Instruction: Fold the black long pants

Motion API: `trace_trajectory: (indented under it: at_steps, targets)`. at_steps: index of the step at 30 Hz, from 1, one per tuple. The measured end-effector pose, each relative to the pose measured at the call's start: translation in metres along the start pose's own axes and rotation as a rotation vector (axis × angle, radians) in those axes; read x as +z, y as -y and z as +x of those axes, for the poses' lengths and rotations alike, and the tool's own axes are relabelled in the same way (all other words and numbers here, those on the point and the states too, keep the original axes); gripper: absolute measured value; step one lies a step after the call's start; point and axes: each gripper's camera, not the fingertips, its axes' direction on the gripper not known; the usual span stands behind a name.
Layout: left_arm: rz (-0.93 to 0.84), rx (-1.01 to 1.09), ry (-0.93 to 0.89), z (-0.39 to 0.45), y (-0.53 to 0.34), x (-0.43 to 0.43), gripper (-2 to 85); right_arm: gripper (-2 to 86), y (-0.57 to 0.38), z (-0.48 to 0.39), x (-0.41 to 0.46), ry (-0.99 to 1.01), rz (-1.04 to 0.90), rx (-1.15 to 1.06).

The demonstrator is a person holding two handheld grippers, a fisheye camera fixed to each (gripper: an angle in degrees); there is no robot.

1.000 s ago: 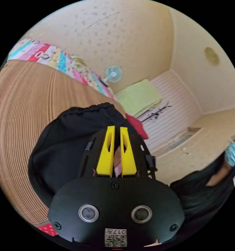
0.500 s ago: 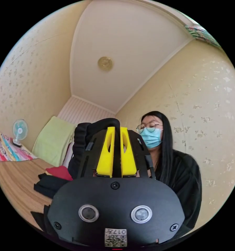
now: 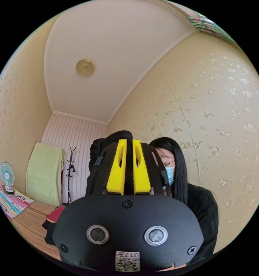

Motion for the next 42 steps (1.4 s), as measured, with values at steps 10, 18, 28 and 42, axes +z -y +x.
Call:
trace_trajectory:
  at_steps: [10, 18, 28, 42]
  targets:
    - [-0.036, -0.028, 0.162, 0.077, 0.035, -0.042, 4.1, 6.1, 0.250, -0.073, -0.019, -0.021, 0.160, -0.249]
    - [-0.138, 0.102, 0.687, 0.178, 0.035, -0.036, 4.0, 5.6, 0.370, -0.216, 0.005, -0.278, 0.306, -0.557]
    - [0.015, 0.205, 0.811, 0.196, 0.054, -0.032, 4.0, 5.5, 0.400, -0.269, 0.048, -0.287, 0.151, -0.747]
    - [-0.090, -0.518, 1.417, -0.217, 0.057, -0.217, 5.5, 9.7, 0.413, 0.190, 0.369, -1.009, -0.412, -0.039]
